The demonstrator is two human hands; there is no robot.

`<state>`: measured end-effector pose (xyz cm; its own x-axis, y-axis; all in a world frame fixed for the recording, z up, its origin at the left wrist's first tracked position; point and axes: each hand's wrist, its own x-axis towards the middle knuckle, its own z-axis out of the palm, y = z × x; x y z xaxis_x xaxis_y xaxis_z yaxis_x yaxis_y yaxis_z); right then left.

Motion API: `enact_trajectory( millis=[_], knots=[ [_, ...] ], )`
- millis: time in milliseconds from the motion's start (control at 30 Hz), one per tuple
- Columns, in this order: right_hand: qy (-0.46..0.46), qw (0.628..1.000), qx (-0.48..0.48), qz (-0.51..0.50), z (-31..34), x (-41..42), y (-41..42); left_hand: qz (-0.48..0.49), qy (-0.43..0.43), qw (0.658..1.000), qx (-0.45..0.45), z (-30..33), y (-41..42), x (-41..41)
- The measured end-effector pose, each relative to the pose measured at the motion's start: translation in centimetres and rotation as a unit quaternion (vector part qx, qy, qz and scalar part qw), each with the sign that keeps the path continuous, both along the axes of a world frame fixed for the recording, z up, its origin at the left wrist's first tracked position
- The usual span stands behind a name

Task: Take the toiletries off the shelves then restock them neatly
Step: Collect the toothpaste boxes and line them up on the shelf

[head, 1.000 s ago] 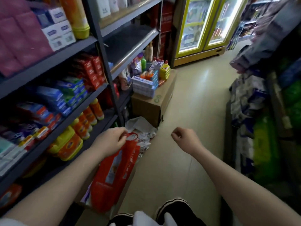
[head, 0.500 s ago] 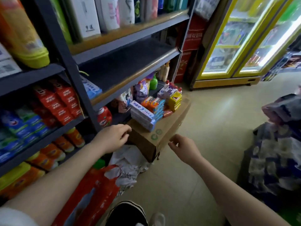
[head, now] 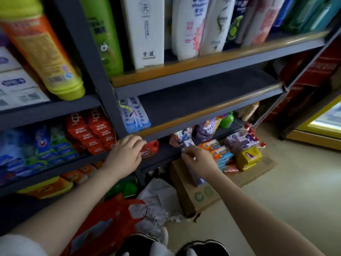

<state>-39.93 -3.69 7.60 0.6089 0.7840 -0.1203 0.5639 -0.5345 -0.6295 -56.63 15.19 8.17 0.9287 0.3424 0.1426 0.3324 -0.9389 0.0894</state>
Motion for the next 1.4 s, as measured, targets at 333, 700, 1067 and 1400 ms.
enact_trajectory(
  millis=[333,700,1067,1400],
  knots=[
    [-0.114,0.929,-0.073,0.346,-2.6,3.7,15.6,0.239,0.005,0.961,0.138,-2.2,-0.1,1.1],
    [-0.237,0.905,-0.100,0.339,-4.8,8.6,17.4,0.299,0.021,0.944,0.138,-2.6,-0.9,2.5],
    [0.027,0.993,-0.107,0.029,-5.0,8.5,22.7,0.171,-0.037,0.984,0.024,-3.8,-1.4,1.1],
    [0.384,0.922,0.038,0.007,-1.7,7.9,8.2,0.340,-0.276,0.691,-0.575,-1.8,-2.8,9.4]
  ],
)
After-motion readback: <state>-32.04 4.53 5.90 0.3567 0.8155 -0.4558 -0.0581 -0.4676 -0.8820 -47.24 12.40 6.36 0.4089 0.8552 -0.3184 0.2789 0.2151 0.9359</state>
